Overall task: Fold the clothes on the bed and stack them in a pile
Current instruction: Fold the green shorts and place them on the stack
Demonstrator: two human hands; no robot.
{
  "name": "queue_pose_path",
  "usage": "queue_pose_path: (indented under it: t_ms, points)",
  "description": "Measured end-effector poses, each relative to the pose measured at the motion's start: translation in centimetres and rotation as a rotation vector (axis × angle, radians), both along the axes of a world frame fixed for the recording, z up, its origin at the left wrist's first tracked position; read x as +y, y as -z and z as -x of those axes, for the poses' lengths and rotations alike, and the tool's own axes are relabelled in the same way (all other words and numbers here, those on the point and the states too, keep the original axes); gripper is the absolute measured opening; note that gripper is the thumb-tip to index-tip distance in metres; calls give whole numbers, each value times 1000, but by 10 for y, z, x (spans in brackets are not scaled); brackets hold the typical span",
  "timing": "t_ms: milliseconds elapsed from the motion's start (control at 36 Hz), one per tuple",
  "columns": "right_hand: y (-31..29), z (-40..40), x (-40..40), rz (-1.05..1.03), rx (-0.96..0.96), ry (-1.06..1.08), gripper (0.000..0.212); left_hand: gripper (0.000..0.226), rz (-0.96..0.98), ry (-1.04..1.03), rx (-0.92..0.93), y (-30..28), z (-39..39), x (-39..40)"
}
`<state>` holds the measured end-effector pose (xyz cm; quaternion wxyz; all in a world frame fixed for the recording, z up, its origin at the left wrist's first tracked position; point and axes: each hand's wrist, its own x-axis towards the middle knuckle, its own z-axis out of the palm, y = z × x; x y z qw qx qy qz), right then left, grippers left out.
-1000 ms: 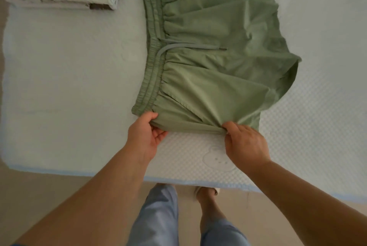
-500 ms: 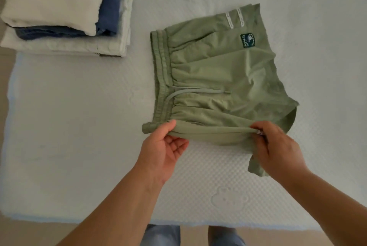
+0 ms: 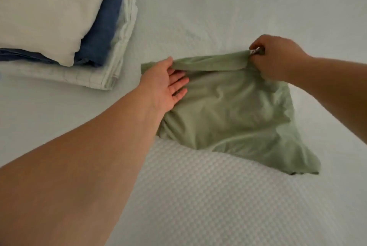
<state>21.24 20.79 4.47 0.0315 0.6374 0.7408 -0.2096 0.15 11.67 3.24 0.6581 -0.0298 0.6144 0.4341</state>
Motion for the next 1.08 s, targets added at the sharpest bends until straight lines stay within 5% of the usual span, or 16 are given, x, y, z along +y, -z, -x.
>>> queue_pose_path:
  t_ms: [83,194,278,361,528,639,833,944,1083]
  points:
    - [28,6,4,-67,-103,-3,54,25,-55,102,192,9,-2,7]
    - [43,16,-30,-297,1,-206,54,1,-356,395,966,22,-9,-16]
    - [52,19,-54,-293,-11,-493,53,42,-518,736,1395,40,-11,-37]
    - [67,12,-60,-136,-142,-530,66,83,-416,1147,1630,58,-7,-44]
    - [78,-10,-28,75,-152,-120,111,116,-409,1434,1592,77,2,-38]
    - [74,-27,-15,117,-182,74,90,115,-431,1502,1601,74,6,-41]
    - [61,-1,-65,-147,-44,-161,75,79,-632,1166,1722,56,-3,-39]
    - [71,-6,-120,-23,-94,-293,80,80,-394,1418,1670,72,12,-37]
    - [81,-54,-146,55,-156,-180,71,83,-321,1556,1553,81,16,-28]
